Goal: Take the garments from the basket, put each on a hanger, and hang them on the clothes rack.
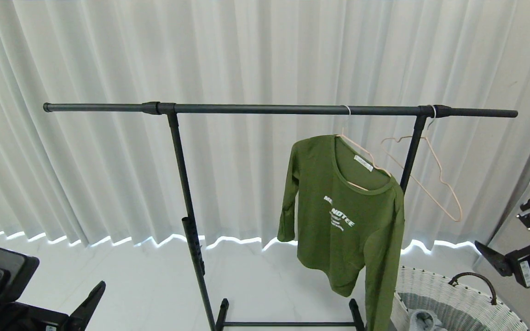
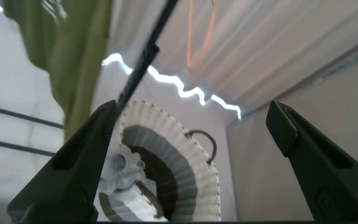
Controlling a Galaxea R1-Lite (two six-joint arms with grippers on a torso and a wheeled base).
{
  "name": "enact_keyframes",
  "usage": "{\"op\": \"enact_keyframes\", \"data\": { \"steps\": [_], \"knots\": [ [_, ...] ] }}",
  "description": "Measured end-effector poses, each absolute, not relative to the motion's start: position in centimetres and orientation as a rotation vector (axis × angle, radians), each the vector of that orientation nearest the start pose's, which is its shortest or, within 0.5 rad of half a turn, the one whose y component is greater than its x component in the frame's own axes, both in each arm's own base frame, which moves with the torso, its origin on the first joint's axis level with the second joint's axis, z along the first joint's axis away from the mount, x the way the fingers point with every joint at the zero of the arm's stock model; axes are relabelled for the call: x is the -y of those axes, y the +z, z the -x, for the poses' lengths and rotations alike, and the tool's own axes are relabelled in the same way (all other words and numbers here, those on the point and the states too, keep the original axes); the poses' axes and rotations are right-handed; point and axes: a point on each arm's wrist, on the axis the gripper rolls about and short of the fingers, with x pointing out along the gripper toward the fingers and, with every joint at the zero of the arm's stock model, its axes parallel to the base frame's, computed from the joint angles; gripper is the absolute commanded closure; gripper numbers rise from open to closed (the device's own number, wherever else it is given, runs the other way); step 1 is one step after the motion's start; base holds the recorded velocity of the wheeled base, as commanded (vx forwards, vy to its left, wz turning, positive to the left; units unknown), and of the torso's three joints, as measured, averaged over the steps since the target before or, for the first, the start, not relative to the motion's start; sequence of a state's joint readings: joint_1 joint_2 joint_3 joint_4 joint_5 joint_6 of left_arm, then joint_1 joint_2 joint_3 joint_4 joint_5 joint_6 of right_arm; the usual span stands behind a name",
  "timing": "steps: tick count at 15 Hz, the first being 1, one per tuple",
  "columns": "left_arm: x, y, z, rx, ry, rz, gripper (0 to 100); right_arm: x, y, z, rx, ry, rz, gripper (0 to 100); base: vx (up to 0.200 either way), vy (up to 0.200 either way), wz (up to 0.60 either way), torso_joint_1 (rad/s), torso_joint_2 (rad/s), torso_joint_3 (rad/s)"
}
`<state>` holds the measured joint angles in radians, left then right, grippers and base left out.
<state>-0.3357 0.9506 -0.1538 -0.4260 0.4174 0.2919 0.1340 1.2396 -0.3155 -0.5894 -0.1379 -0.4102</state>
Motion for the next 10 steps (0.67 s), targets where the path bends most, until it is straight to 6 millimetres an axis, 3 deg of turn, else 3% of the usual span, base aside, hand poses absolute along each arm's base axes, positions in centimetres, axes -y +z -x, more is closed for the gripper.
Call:
{"op": "enact_keyframes", "data": {
  "steps": [5,10],
  "knots": [
    [2.96,14.49,-9.62,-0.299,-0.198,-0.367,0,-1.36,15.33,-15.56,-0.336,0.015,0.454,0,0.0,0.0,0.0,0.0,0.0,0.0],
    [2.96,14.48,-9.63,-0.298,-0.216,-0.359,0,-1.35,15.54,-15.5,-0.321,0.012,0.459,0,0.0,0.0,0.0,-0.02,0.04,0.023]
  ]
}}
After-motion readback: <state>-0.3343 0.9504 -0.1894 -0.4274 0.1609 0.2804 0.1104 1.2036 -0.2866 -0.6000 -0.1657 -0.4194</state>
